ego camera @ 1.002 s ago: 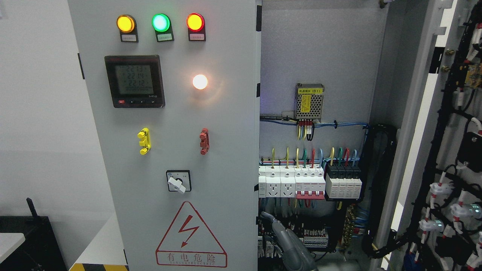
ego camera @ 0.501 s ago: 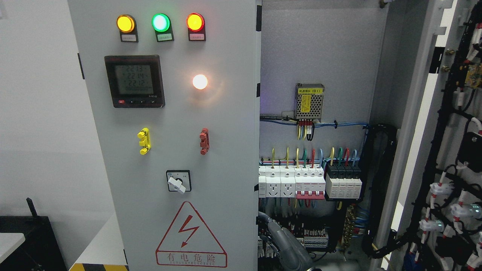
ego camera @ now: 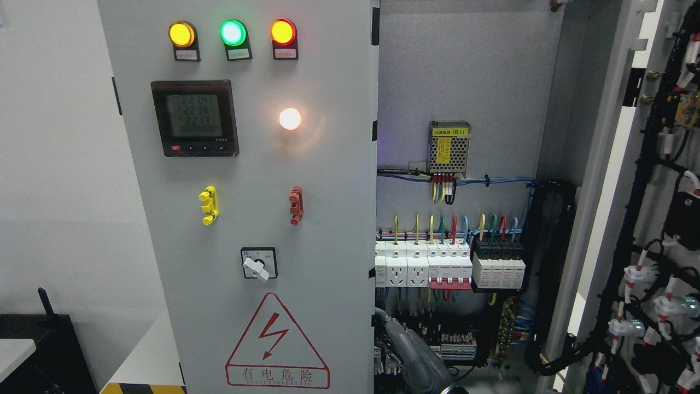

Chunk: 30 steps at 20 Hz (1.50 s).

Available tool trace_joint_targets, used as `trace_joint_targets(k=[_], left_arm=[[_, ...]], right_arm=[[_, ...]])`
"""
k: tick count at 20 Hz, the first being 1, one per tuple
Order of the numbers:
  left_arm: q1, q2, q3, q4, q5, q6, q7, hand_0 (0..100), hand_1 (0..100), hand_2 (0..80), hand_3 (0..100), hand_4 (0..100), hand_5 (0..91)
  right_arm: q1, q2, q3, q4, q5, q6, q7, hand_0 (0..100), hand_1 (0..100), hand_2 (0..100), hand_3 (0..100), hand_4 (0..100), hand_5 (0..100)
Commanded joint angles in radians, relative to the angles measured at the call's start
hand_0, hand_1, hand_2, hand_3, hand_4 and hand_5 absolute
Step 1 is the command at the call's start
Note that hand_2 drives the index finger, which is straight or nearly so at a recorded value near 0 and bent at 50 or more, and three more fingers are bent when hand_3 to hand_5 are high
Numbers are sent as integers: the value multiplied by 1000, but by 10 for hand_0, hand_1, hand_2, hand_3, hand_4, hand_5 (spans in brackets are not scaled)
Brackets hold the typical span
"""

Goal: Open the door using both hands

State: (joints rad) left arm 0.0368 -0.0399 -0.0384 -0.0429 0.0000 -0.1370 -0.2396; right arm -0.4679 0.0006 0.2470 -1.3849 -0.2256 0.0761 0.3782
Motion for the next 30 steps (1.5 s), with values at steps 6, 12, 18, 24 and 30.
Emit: trace_joint_targets(k=[6,12,18,24,30], left_arm=[[0,0,0,0,21,0,0,0,0,0,0,0,0],[0,0,0,0,21,0,0,0,0,0,0,0,0],[0,0,0,0,21,0,0,0,0,0,0,0,0],[0,0,0,0,21,0,0,0,0,0,0,0,0],[0,0,0,0,21,0,0,0,0,0,0,0,0]], right_arm=[[-28,33,-3,69,-3,-6,8,383,0,0,0,0,0],[-40,33,-6,80,-4,-7,28,383,0,0,0,0,0],[-44,33,-6,81,-43,-7,28,383,0,0,0,0,0],[-48,33,-5,81,-47,-10,30,383,0,0,0,0,0],[-49,33,-5,81,-69,-10,30,383,0,0,0,0,0]])
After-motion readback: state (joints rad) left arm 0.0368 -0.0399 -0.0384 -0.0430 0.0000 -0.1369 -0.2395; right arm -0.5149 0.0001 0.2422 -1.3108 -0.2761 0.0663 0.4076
